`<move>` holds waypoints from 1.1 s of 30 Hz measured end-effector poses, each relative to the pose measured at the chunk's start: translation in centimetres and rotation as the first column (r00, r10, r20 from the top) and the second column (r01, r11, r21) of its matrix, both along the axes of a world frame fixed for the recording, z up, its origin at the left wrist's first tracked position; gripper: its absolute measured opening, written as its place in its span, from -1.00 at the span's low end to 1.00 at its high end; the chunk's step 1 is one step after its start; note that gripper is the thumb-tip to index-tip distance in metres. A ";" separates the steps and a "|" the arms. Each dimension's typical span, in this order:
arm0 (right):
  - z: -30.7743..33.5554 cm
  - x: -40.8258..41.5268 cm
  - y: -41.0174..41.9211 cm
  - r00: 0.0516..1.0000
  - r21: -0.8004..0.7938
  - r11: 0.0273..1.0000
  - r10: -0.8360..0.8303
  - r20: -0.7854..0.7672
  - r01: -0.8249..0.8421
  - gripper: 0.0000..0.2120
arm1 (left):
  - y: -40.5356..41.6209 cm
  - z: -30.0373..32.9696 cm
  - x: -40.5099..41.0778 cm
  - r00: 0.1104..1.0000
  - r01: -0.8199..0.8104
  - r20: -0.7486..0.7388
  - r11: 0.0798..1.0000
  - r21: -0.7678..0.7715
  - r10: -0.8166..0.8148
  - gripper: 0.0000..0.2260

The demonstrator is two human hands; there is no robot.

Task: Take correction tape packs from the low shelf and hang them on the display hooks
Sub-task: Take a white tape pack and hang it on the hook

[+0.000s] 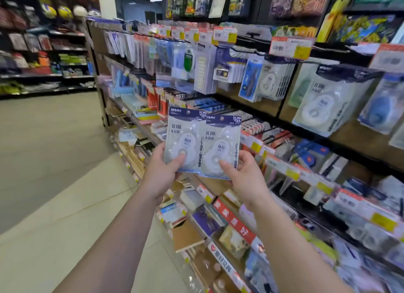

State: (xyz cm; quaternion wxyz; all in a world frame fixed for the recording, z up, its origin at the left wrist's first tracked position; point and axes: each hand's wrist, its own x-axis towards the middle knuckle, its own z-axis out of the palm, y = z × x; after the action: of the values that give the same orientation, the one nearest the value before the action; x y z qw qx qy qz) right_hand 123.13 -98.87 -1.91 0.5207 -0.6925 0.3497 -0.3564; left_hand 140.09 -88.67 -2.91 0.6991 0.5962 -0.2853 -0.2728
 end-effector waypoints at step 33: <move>7.7 9.1 -15.8 0.877 -0.324 0.818 -0.470 0.099 0.475 -0.70 | -25.2 6.8 11.5 0.925 0.380 0.065 0.903 -0.199 -0.375 -0.64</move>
State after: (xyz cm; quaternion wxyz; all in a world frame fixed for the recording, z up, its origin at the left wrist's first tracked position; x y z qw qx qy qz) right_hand 132.24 -114.63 5.78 0.2918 -0.6603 0.4402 -0.5339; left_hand 151.61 -113.91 3.85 0.6879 0.4566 -0.4309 -0.3641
